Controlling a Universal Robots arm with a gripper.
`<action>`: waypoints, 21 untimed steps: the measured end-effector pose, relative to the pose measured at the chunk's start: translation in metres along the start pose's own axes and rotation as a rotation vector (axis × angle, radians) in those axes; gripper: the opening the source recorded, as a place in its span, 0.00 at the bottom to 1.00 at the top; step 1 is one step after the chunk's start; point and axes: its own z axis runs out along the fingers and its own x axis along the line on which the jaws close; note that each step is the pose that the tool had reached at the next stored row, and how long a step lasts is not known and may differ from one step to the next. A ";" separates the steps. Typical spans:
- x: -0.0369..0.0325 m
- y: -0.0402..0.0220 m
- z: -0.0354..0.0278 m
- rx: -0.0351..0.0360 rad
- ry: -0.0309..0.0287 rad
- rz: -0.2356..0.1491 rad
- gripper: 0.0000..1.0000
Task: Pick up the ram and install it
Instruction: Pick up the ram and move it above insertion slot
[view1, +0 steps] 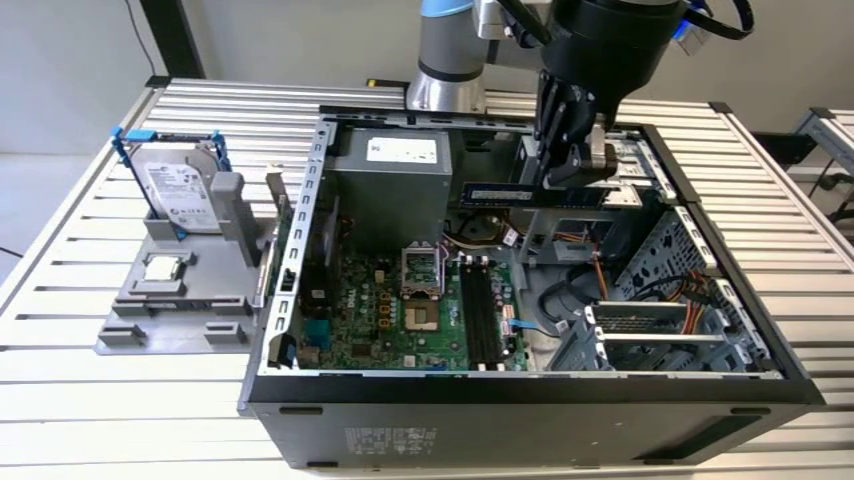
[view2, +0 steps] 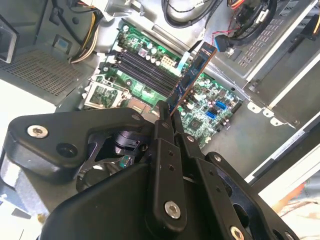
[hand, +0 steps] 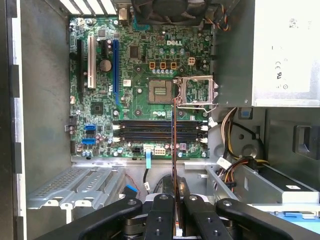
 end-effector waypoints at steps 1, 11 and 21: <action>0.0000 0.0000 0.0000 0.0000 0.0000 0.000 0.00; 0.0000 0.0000 0.0000 0.0003 0.0002 0.028 0.00; 0.0000 0.0000 0.0000 0.0022 -0.0003 0.204 0.00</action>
